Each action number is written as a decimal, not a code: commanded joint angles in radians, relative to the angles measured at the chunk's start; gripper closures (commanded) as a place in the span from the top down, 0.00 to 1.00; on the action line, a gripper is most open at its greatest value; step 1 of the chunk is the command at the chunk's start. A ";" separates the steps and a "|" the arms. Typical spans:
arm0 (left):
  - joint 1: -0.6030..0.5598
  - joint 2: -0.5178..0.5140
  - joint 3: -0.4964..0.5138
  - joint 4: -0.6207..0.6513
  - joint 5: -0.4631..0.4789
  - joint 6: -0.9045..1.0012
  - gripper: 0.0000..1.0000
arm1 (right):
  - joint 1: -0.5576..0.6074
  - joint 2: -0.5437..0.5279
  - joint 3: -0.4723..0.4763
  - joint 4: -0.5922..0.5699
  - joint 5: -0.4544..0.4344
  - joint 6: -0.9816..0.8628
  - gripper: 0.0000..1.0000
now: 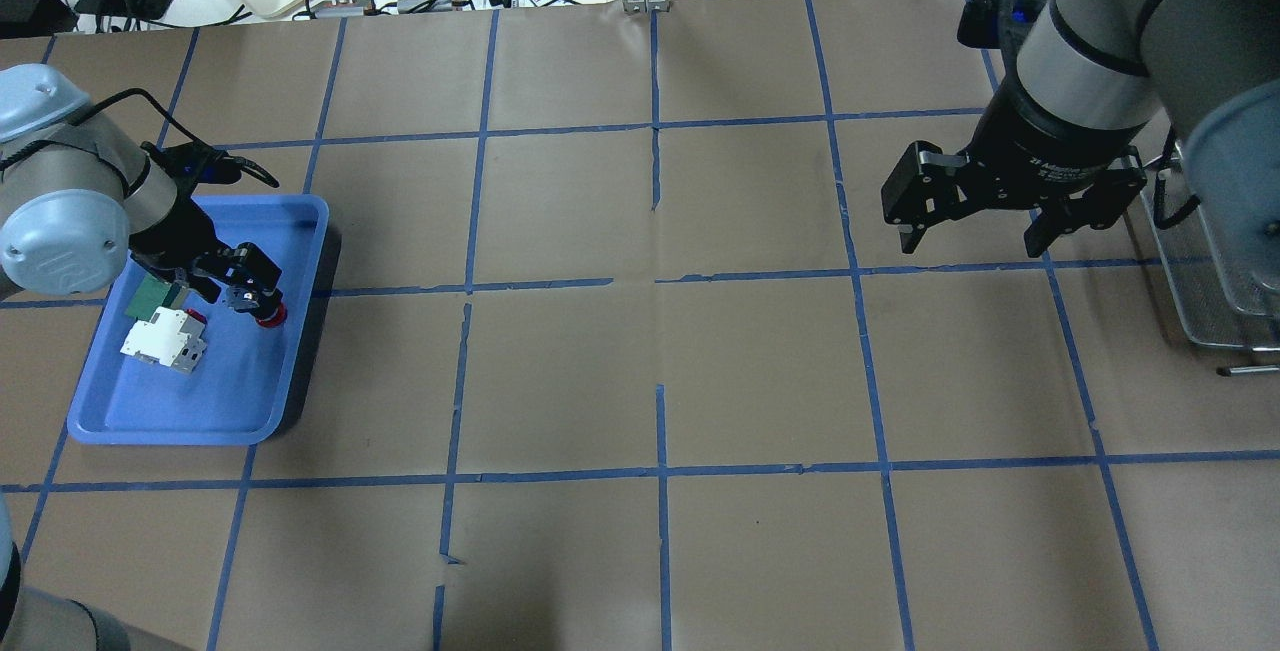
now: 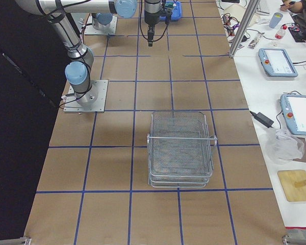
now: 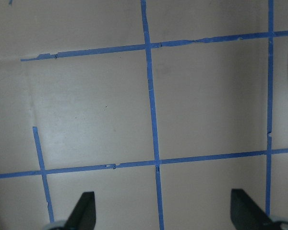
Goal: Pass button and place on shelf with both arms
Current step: 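Close the left gripper on the red push button's base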
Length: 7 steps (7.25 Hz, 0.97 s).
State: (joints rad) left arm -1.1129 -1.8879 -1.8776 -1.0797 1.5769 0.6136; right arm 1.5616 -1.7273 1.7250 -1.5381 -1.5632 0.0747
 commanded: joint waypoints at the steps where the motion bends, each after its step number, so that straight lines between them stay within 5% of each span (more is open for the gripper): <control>1: 0.001 -0.007 0.006 0.006 -0.002 -0.002 0.51 | 0.000 0.002 0.001 0.003 0.000 0.000 1.00; 3: 0.001 -0.005 0.006 0.027 -0.002 -0.011 0.09 | 0.002 0.000 0.002 0.004 0.003 -0.001 1.00; 4: 0.001 0.000 0.008 0.027 -0.002 -0.008 0.00 | 0.002 0.005 0.002 0.009 0.002 0.000 1.00; 6: -0.021 0.055 0.026 -0.006 -0.017 -0.040 0.00 | 0.000 0.005 0.002 0.006 0.002 0.000 1.00; 7: -0.036 0.085 0.047 -0.063 -0.144 -0.061 0.00 | -0.002 0.006 0.002 0.004 0.000 0.002 1.00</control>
State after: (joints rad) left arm -1.1298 -1.8398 -1.8523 -1.0879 1.5356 0.5791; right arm 1.5619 -1.7226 1.7272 -1.5315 -1.5622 0.0755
